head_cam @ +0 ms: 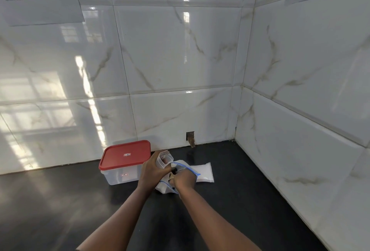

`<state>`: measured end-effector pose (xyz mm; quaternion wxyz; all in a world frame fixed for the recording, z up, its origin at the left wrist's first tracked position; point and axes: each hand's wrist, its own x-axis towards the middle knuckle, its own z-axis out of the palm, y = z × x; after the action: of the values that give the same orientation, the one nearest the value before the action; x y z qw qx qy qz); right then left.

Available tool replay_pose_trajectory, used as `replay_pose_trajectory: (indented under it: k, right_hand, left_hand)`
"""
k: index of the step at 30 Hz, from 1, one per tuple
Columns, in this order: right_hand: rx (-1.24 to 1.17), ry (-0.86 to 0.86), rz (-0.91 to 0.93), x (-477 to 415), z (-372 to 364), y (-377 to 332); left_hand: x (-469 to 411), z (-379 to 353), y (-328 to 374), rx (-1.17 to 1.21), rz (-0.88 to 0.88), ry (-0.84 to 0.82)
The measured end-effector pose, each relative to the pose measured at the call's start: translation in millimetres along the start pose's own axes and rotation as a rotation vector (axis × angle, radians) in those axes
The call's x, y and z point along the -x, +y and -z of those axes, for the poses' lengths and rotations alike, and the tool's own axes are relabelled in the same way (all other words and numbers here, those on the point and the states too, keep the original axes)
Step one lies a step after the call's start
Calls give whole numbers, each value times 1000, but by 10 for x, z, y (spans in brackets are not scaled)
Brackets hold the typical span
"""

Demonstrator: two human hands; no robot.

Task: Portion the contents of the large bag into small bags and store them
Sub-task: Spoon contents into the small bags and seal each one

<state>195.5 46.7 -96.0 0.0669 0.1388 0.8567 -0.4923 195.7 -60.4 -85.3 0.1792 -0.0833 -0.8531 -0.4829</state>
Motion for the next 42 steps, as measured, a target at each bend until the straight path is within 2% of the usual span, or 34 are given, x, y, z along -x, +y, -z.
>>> replay_pose_trajectory:
  k: [8,13,18,25,29,37,42]
  right_hand:
    - [35,133,3,29,38,48]
    - [-104,209,-103,37,212,17]
    - [-118,206,-153,6,369,29]
    - [-83,190,-74,38,565,120]
    - [-92,161,-103,56,611,154]
    - [-264,144,-135,-6,717,229]
    - [-78,154,-120,89,854,196]
  left_hand:
    - [-25,-124,32,-36,-12,-8]
    - [-46,-177,36,-43,17,-5]
    - [-53,-229,35,-51,48,-7]
    - [-40,-276,70,-55,72,2]
    - [-28,-309,43,-64,83,-17]
    - [-10,-345,17,-60,94,-36]
    - [1,-375,42,-70,103,-57]
